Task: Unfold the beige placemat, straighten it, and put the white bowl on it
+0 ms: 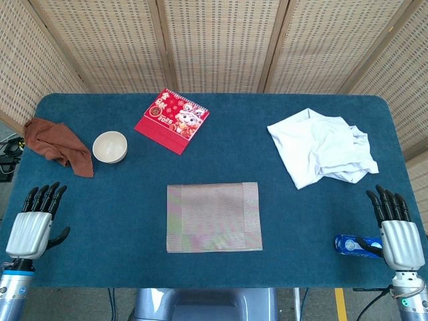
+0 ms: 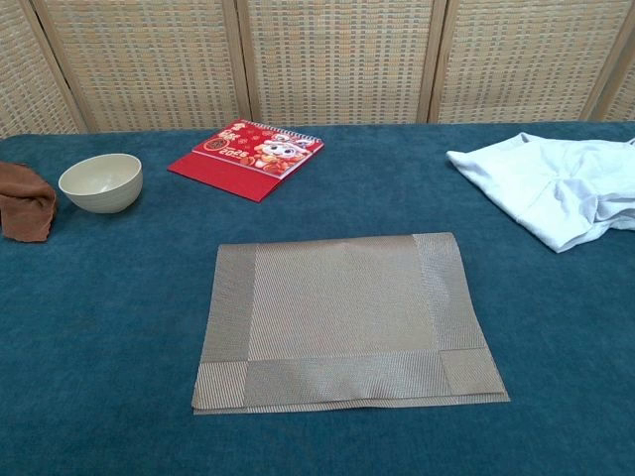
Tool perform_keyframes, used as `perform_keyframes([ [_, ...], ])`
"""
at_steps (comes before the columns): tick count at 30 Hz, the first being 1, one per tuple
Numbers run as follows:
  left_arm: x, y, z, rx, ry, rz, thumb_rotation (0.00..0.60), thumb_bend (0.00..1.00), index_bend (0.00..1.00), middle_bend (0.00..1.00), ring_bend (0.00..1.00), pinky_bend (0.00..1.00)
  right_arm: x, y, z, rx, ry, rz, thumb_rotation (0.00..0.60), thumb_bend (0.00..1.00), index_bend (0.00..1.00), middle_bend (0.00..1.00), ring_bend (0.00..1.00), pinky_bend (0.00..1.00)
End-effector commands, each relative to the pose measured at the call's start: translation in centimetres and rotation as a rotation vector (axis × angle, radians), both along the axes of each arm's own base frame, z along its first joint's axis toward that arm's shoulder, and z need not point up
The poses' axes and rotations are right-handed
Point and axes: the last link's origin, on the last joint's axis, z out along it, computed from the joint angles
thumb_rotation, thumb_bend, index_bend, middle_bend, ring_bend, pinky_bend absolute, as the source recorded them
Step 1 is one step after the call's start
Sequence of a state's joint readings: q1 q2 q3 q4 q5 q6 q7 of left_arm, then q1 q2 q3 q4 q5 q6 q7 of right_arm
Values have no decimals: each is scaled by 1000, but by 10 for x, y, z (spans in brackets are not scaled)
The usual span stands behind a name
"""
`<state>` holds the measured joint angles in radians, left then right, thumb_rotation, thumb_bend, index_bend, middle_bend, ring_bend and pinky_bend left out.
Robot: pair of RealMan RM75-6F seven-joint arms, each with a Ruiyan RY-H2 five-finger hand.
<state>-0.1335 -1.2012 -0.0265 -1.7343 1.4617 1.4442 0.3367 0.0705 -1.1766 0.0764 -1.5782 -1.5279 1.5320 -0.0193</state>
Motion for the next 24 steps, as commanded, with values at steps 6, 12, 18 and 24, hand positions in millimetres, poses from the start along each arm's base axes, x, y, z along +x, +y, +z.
perform_keyframes([
  [6, 2, -2, 2, 7, -8, -7, 600, 225, 0, 0, 0, 0, -1, 1, -1, 9, 2, -11, 600, 212, 52, 0, 0, 0],
  [12, 2, -1, 0, -1, -7, -9, 600, 222, 0, 0, 0, 0, -1, 1, 0, 7, 1, -15, 600, 212, 53, 0, 0, 0],
  [18, 2, 0, -4, -14, 4, -8, 600, 223, 0, 0, 0, 0, -4, 1, 0, 12, 4, -33, 600, 212, 53, 0, 0, 0],
  [24, 3, -1, -3, -12, -1, -7, 600, 222, 0, 0, 0, 0, -3, 1, -1, 17, 4, -37, 600, 212, 53, 0, 0, 0],
])
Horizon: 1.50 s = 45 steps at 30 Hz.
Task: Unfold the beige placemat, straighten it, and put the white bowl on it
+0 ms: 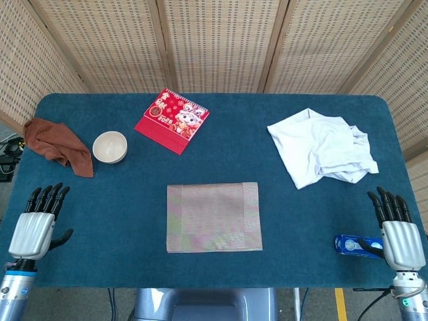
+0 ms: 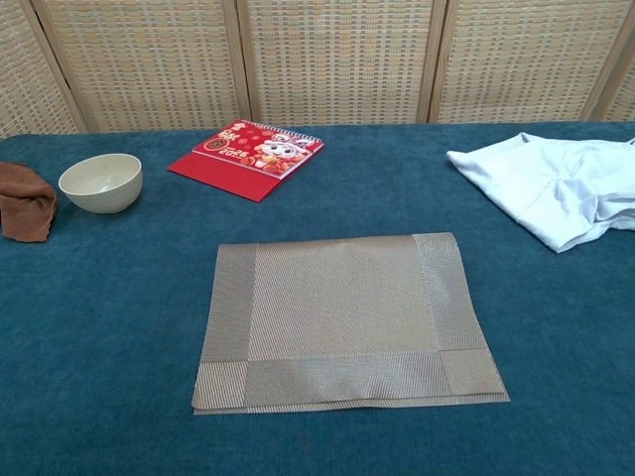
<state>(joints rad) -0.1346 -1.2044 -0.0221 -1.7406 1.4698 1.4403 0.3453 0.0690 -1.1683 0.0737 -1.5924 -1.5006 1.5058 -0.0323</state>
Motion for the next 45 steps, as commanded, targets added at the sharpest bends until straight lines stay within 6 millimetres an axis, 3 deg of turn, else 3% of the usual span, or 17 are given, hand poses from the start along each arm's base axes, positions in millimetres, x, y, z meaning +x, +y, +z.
perform_keyframes([
  [1, 0, 0, 0, -2, -2, -1, 600, 222, 0, 0, 0, 0, 1, 0, 0, 0, -1, 1, 600, 212, 53, 0, 0, 0],
  [4, 4, 1, -2, 0, -21, -18, 600, 222, 0, 0, 2, 8, 1, 1, 0, 1, -4, -1, 600, 212, 53, 0, 0, 0],
  [8, 6, 1, -8, -11, -15, -46, 600, 223, 2, 0, 89, 138, 0, 0, 1, -2, -11, -6, 600, 212, 53, 0, 0, 0],
  [13, 9, 2, -16, -19, -9, -62, 600, 223, 28, 0, 79, 111, -1, -1, 3, -1, -18, -11, 600, 211, 54, 0, 0, 0],
  [15, 14, 3, -24, -45, -15, -78, 600, 224, 76, 0, 32, 44, -1, -1, 2, 4, -19, -14, 600, 211, 55, 0, 0, 0],
  [19, 17, 3, -39, -98, -16, -87, 600, 233, 351, 0, 0, 0, -1, -2, 2, 8, -21, -18, 600, 212, 55, 0, 0, 0],
  [23, 21, 6, -56, -173, -13, -96, 600, 242, 421, 0, 0, 0, -2, -2, 2, 7, -22, -20, 600, 212, 58, 0, 0, 0],
  [35, 45, 17, -109, -356, -18, -336, 600, 258, 451, 0, 0, 0, -4, -4, 4, 2, -34, -29, 600, 212, 58, 0, 0, 0],
  [42, 57, 15, -130, -405, -3, -378, 600, 269, 458, 0, 0, 0, -5, -4, 7, -5, -51, -28, 600, 212, 58, 0, 0, 0],
  [45, 60, 15, -140, -431, 16, -380, 600, 326, 457, 0, 0, 0, -4, -4, 7, -4, -57, -27, 600, 212, 58, 0, 0, 0],
])
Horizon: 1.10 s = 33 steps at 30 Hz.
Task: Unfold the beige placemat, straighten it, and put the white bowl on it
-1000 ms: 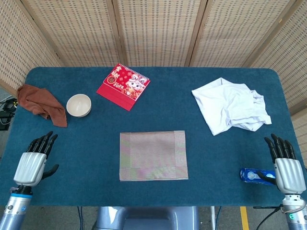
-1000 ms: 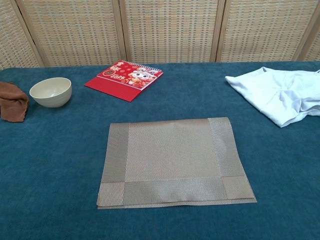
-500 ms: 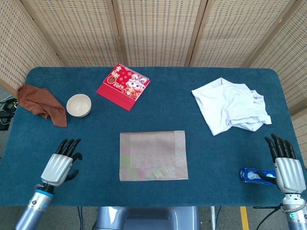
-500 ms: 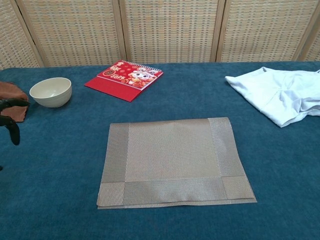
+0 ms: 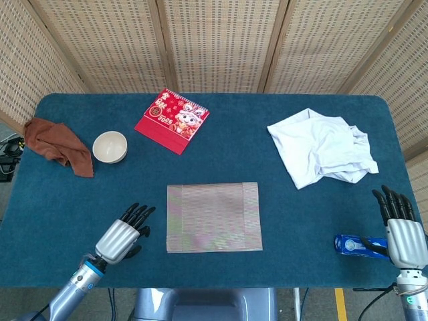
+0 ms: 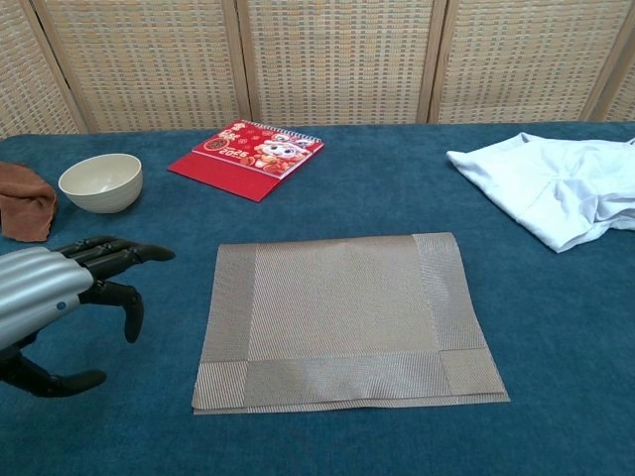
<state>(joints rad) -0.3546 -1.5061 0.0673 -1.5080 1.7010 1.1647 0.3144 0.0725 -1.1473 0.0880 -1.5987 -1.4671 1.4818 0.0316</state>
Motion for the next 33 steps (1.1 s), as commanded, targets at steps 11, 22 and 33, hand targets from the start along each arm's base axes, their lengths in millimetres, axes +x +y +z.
perform_keyframes([
  [11, 9, -3, -35, -61, 38, -10, 600, 338, 449, 0, 0, 0, 0, 0, 3, 2, -24, 4, 600, 211, 58, 0, 0, 0],
  [22, 18, -4, -50, -65, 12, -28, 600, 340, 438, 0, 0, 0, 0, 0, 3, 5, -32, 3, 600, 212, 58, 0, 0, 0],
  [33, 24, -4, -59, -75, 18, -43, 600, 415, 438, 0, 0, 0, 1, 0, 2, 9, -34, 6, 600, 212, 58, 0, 0, 0],
])
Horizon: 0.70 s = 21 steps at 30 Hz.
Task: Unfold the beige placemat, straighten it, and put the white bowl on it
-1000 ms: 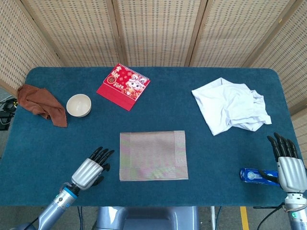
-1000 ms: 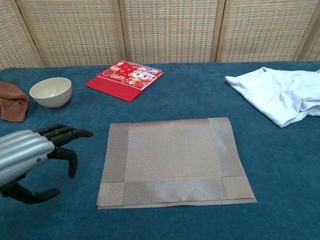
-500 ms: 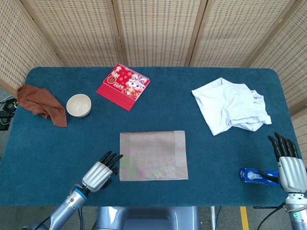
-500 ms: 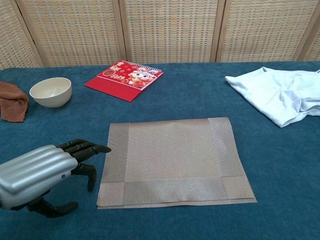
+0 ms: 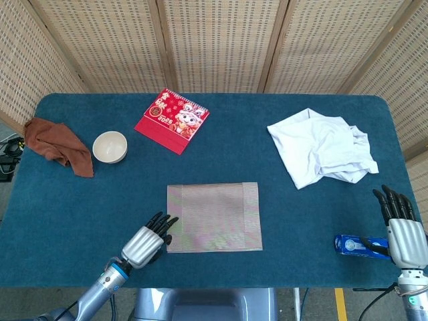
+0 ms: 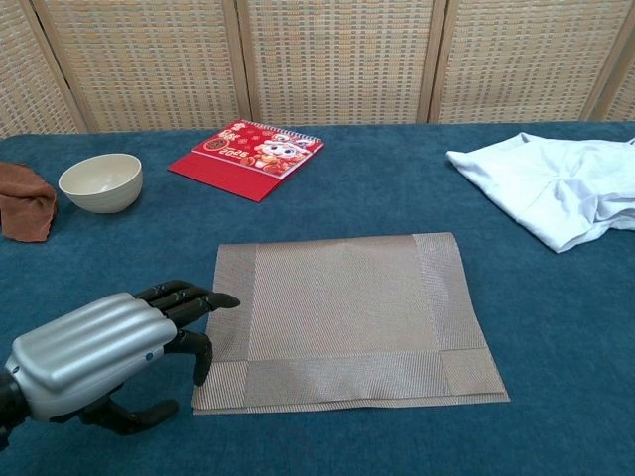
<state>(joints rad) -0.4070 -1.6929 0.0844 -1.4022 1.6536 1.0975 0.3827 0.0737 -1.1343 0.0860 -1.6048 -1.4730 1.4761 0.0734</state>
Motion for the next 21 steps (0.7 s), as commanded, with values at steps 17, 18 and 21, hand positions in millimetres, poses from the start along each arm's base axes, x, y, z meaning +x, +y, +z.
perform_keyframes([
  [17, 10, 2, -10, -8, 20, -21, 600, 416, 436, 0, 0, 0, 0, 0, 0, 2, -8, 2, 600, 212, 59, 0, 0, 0],
  [18, 10, 2, -11, -7, 21, -21, 600, 415, 439, 0, 0, 0, 0, 0, 0, 2, -9, 3, 600, 212, 59, 0, 0, 0],
  [21, 11, 3, -12, -3, 25, -26, 600, 415, 451, 0, 0, 0, 0, 0, 0, 2, -10, 3, 600, 212, 59, 0, 0, 0],
])
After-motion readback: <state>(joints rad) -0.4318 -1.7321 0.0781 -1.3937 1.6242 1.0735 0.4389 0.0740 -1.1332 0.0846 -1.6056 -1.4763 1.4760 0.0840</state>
